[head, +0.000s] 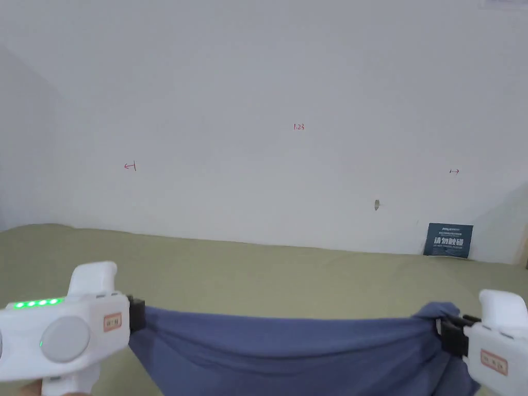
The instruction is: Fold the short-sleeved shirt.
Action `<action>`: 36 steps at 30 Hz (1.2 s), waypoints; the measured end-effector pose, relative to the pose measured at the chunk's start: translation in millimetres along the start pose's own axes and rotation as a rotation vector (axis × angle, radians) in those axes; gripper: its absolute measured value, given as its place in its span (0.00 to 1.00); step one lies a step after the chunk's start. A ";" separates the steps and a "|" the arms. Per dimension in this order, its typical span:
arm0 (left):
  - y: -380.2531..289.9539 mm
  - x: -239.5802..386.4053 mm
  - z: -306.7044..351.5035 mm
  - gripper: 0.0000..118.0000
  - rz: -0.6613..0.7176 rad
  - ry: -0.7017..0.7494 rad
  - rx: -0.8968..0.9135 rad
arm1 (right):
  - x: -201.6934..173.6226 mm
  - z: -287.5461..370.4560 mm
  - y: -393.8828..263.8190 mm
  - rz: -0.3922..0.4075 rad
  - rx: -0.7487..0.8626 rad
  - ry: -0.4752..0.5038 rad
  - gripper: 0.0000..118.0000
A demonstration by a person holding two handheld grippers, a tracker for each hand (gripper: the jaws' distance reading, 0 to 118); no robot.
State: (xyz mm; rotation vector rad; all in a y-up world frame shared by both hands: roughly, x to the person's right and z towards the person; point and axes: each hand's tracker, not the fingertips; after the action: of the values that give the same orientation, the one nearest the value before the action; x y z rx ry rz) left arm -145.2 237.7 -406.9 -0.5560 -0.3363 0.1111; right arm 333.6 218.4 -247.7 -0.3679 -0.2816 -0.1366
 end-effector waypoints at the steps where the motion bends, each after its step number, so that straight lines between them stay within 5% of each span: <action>1: -12.5 -3.3 5.7 0.05 0.012 -0.005 -0.007 | 2.5 8.2 -12.9 -0.014 -0.025 -0.008 0.10; 21: -167.2 -58.5 40.6 0.05 0.051 0.037 -0.292 | 7.4 92.4 -151.0 -0.118 -0.287 -0.045 0.10; 31: -201.2 -61.8 49.2 0.06 0.063 0.023 -0.368 | 6.0 99.1 -173.1 -0.081 -0.338 -0.063 0.11; 32: -200.7 -58.6 52.8 0.11 0.065 0.025 -0.360 | 3.8 99.7 -171.4 -0.057 -0.334 -0.063 0.15; 33: -198.1 -57.9 55.2 0.30 0.067 0.041 -0.335 | 0.0 102.1 -168.7 -0.003 -0.324 -0.090 0.24; 34: -194.7 -58.0 56.4 0.70 0.076 0.042 -0.318 | -4.1 103.6 -166.1 0.036 -0.306 -0.114 0.46; 35: -191.6 -57.7 58.3 0.92 0.082 0.032 -0.298 | -6.1 105.2 -163.3 0.063 -0.295 -0.115 0.69; 36: -187.3 -54.8 64.7 0.98 0.090 0.012 -0.244 | -7.6 106.4 -160.5 0.063 -0.294 -0.099 0.89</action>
State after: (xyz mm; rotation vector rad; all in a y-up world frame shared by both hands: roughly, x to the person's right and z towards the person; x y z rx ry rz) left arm -216.4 101.0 -270.7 -0.8138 -0.3149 0.1551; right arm 270.9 110.3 -101.0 -0.6757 -0.3487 -0.0974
